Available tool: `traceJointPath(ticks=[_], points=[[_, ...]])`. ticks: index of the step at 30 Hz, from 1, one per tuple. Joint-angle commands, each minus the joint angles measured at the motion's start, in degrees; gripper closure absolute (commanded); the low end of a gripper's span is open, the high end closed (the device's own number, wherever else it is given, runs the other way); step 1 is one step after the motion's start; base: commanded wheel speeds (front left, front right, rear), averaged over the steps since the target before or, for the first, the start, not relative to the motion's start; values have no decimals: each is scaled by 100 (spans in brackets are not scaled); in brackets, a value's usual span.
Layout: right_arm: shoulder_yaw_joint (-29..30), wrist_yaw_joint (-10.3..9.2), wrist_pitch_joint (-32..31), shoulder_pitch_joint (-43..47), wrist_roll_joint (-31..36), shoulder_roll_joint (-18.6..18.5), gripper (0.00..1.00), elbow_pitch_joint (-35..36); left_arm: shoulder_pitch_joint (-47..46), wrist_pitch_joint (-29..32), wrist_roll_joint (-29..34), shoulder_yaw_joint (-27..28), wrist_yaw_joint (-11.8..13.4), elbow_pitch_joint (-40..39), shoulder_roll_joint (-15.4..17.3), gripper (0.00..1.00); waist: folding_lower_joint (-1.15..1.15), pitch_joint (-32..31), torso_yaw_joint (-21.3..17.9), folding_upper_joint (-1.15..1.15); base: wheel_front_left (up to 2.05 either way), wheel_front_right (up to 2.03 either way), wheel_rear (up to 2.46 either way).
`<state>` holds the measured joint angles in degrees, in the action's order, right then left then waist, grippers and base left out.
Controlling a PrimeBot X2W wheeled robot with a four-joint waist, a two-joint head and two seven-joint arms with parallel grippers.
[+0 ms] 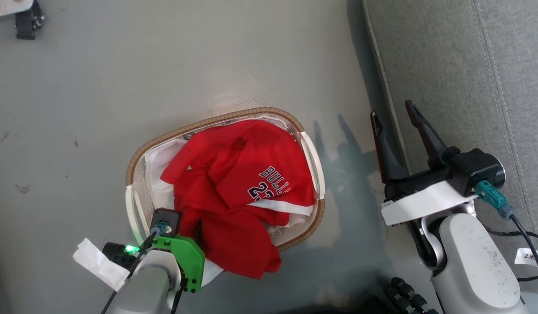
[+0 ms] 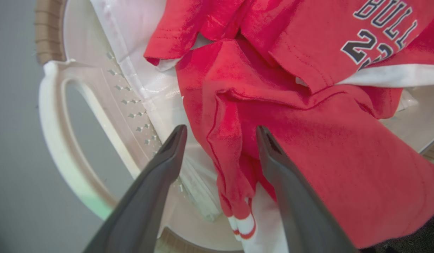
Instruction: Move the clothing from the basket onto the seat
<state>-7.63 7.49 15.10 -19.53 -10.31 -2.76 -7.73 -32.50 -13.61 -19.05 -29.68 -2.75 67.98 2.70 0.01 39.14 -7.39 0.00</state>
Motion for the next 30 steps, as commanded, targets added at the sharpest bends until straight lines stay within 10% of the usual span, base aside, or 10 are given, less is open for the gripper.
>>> traceJointPath(ticks=[1,12,14,18,19,30], points=[[-8,0,11,-47,-46,-23,0,19,-147,10,16,-32,33,91,35,0,-1,138,-150,0,0,0,0],[-120,0,11,-125,-309,-22,0,7,-350,216,-44,-85,68,479,133,0,-1,309,-461,0,0,0,0],[-129,0,10,-123,-327,-22,0,0,-342,227,-85,-84,57,506,149,9,-1,311,-487,0,0,0,0],[-140,0,11,-119,-357,-22,0,-27,-298,217,-104,-102,57,535,158,68,-1,295,-518,0,0,0,0],[-135,-1,11,-125,-368,-22,0,-35,-289,193,-116,-104,60,539,154,97,-1,289,-517,0,0,0,0],[-77,-1,11,-127,-333,-22,0,-109,-332,-55,-209,-111,-22,539,141,100,-1,126,-401,0,0,0,0]])
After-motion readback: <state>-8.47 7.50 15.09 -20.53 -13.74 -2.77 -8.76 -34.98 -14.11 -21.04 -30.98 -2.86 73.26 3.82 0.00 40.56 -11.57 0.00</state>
